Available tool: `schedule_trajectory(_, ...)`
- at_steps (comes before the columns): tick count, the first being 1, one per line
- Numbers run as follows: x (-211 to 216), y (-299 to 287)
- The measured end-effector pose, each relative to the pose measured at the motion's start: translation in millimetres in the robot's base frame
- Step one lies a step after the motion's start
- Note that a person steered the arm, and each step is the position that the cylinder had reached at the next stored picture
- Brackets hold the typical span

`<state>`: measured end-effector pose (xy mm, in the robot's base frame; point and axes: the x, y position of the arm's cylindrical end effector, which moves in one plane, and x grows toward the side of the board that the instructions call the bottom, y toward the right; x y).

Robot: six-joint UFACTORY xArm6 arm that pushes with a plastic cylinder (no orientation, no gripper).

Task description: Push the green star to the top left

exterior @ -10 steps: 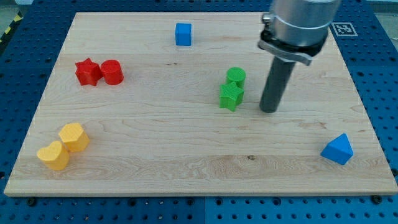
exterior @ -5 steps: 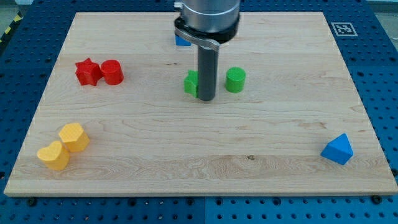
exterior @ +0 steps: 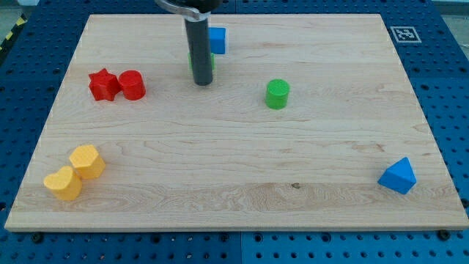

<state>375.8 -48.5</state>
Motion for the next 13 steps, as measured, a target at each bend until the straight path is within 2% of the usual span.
schedule_trajectory(1, 0, 25)
schedule_trajectory(2, -8, 19)
schedule_trajectory(5, -54, -51)
schedule_trajectory(7, -63, -116)
schedule_trajectory(9, -70, -127)
schedule_trajectory(13, -75, -187)
